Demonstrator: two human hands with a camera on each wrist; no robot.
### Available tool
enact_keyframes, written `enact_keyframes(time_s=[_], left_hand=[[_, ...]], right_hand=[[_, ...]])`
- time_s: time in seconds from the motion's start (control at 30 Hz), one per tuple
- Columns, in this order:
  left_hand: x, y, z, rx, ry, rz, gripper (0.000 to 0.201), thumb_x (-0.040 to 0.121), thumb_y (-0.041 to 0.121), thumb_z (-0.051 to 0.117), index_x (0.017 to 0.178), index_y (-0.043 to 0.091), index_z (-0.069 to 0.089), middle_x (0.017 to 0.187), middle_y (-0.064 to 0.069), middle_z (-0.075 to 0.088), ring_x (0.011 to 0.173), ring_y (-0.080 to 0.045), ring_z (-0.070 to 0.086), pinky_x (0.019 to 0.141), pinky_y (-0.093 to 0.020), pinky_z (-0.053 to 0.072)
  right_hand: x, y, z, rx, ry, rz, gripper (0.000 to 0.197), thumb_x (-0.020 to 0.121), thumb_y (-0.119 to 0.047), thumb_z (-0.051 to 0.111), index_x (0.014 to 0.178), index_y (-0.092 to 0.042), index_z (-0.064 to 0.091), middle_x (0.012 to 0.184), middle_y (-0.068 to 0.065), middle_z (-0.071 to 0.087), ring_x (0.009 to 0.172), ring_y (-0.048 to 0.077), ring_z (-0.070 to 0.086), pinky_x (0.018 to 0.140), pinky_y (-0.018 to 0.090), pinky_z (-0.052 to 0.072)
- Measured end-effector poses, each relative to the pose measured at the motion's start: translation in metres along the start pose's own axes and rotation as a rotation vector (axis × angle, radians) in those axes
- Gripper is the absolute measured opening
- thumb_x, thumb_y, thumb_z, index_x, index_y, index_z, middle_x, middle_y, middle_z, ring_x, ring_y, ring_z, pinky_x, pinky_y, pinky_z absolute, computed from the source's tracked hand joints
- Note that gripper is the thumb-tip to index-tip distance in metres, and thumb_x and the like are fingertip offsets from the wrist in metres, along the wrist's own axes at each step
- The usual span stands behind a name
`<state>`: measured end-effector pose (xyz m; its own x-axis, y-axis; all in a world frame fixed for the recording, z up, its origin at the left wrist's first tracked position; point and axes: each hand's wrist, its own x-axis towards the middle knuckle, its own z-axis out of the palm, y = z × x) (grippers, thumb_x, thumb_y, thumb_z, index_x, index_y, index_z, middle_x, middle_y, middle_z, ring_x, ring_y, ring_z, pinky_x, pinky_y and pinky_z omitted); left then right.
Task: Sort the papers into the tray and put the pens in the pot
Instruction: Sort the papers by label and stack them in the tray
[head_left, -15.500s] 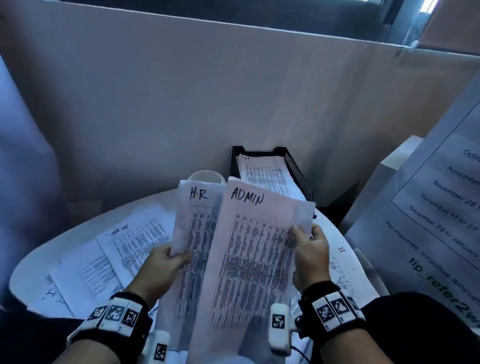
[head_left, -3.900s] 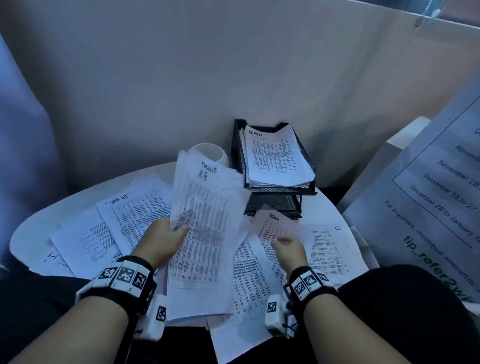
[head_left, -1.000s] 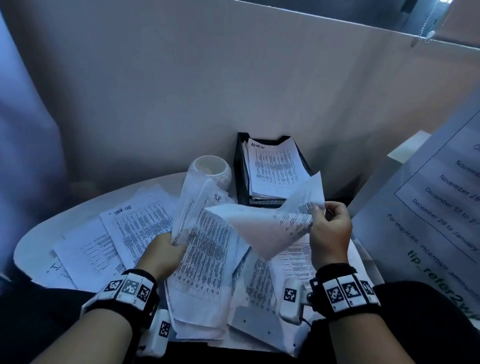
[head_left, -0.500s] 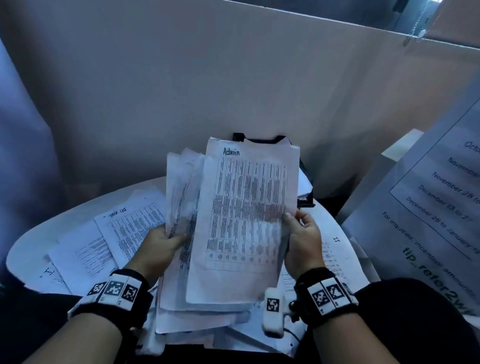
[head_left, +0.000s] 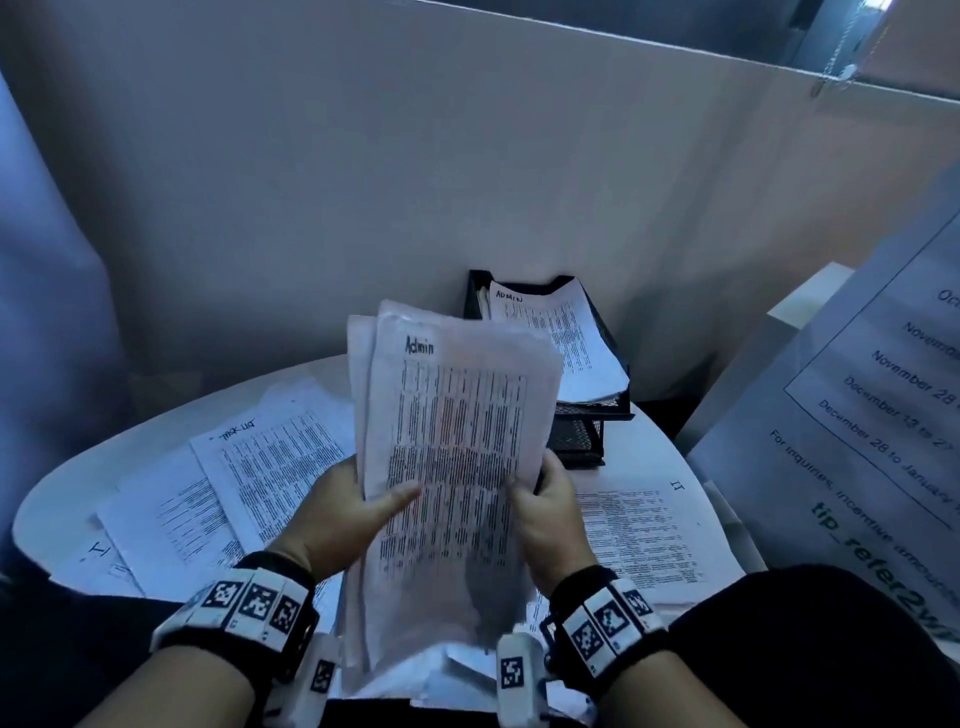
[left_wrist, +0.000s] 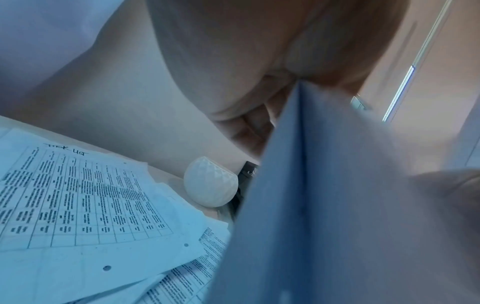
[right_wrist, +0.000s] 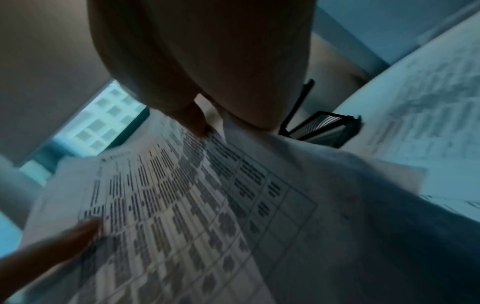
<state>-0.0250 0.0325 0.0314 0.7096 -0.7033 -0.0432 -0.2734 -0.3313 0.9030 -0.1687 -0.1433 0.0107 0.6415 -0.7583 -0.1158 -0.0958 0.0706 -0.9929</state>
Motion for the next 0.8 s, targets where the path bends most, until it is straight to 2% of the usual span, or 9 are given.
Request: enact_keyframes(time_s=[0.07, 0.2, 0.33, 0.37, 0.4, 0.5, 0.6, 0.7, 0.8], left_hand=[[0.002, 0.002, 0.000, 0.058, 0.103, 0.028, 0.019, 0.094, 0.031, 0.073, 0.079, 0.019, 0.071, 0.064, 0.002, 0.071, 0.061, -0.010, 0.069, 0.063, -0.036, 0.058], [0.000, 0.010, -0.002, -0.047, 0.215, -0.012, 0.030, 0.096, 0.021, 0.070, 0.067, 0.012, 0.066, 0.060, -0.011, 0.067, 0.054, -0.021, 0.065, 0.050, -0.025, 0.049], [-0.001, 0.013, -0.002, -0.142, 0.141, -0.070, 0.010, 0.091, 0.013, 0.076, 0.081, 0.012, 0.073, 0.078, -0.011, 0.075, 0.073, -0.023, 0.071, 0.059, -0.027, 0.052], [-0.001, 0.013, -0.002, -0.167, 0.111, -0.089, 0.002, 0.089, 0.011, 0.077, 0.088, 0.012, 0.075, 0.083, -0.011, 0.077, 0.079, -0.024, 0.073, 0.063, -0.030, 0.056], [0.000, 0.010, -0.004, -0.194, 0.097, -0.111, 0.007, 0.086, 0.011, 0.079, 0.092, 0.013, 0.077, 0.088, -0.012, 0.078, 0.084, -0.027, 0.075, 0.068, -0.038, 0.061], [0.003, 0.009, -0.009, -0.247, 0.111, -0.157, 0.023, 0.068, 0.019, 0.077, 0.089, 0.010, 0.078, 0.088, -0.015, 0.078, 0.089, -0.038, 0.074, 0.082, -0.057, 0.061], [0.005, 0.006, -0.011, -0.234, 0.068, -0.151, 0.021, 0.069, 0.020, 0.071, 0.087, 0.011, 0.076, 0.088, -0.016, 0.077, 0.087, -0.038, 0.074, 0.082, -0.058, 0.060], [0.005, -0.006, -0.007, -0.038, 0.019, -0.133, 0.021, 0.081, 0.032, 0.067, 0.086, 0.013, 0.073, 0.084, -0.011, 0.076, 0.083, -0.035, 0.073, 0.080, -0.058, 0.060], [0.006, -0.018, -0.004, 0.056, 0.039, -0.195, 0.033, 0.087, 0.046, 0.061, 0.090, 0.014, 0.072, 0.084, -0.008, 0.076, 0.080, -0.030, 0.072, 0.080, -0.054, 0.060]], right_hand=[[-0.004, -0.006, 0.004, -0.052, 0.033, -0.144, 0.027, 0.099, -0.005, 0.056, 0.106, -0.030, 0.063, 0.102, 0.002, 0.074, 0.098, 0.025, 0.070, 0.085, 0.047, 0.062], [-0.008, -0.010, 0.010, -0.064, 0.093, -0.254, 0.040, 0.096, -0.002, 0.054, 0.103, -0.041, 0.057, 0.101, -0.006, 0.072, 0.098, 0.017, 0.068, 0.082, 0.036, 0.061], [-0.011, -0.006, 0.009, -0.042, 0.120, -0.270, 0.034, 0.090, -0.004, 0.062, 0.106, -0.032, 0.054, 0.097, 0.001, 0.069, 0.093, 0.021, 0.067, 0.078, 0.050, 0.062], [-0.011, -0.004, 0.008, -0.028, 0.124, -0.275, 0.033, 0.089, 0.000, 0.062, 0.104, -0.028, 0.053, 0.095, 0.007, 0.067, 0.089, 0.021, 0.066, 0.075, 0.051, 0.062], [-0.010, -0.001, 0.006, -0.008, 0.125, -0.284, 0.032, 0.090, 0.003, 0.060, 0.102, -0.025, 0.052, 0.092, 0.010, 0.064, 0.083, 0.016, 0.065, 0.071, 0.047, 0.061], [-0.009, 0.001, 0.005, 0.049, 0.097, -0.294, 0.030, 0.090, 0.006, 0.054, 0.103, -0.021, 0.053, 0.090, 0.013, 0.060, 0.079, 0.009, 0.060, 0.067, 0.037, 0.057], [-0.006, 0.007, 0.006, 0.053, 0.032, -0.233, 0.048, 0.081, -0.002, 0.049, 0.114, -0.035, 0.058, 0.099, 0.009, 0.066, 0.091, 0.021, 0.065, 0.078, 0.044, 0.061], [-0.001, 0.018, 0.008, -0.079, -0.012, -0.151, 0.034, 0.087, -0.006, 0.048, 0.111, -0.027, 0.059, 0.100, 0.004, 0.070, 0.098, 0.028, 0.067, 0.084, 0.059, 0.059], [0.004, 0.036, 0.008, -0.149, 0.003, -0.005, 0.015, 0.093, -0.019, 0.052, 0.105, -0.022, 0.060, 0.102, 0.005, 0.072, 0.099, 0.029, 0.069, 0.082, 0.057, 0.061]])
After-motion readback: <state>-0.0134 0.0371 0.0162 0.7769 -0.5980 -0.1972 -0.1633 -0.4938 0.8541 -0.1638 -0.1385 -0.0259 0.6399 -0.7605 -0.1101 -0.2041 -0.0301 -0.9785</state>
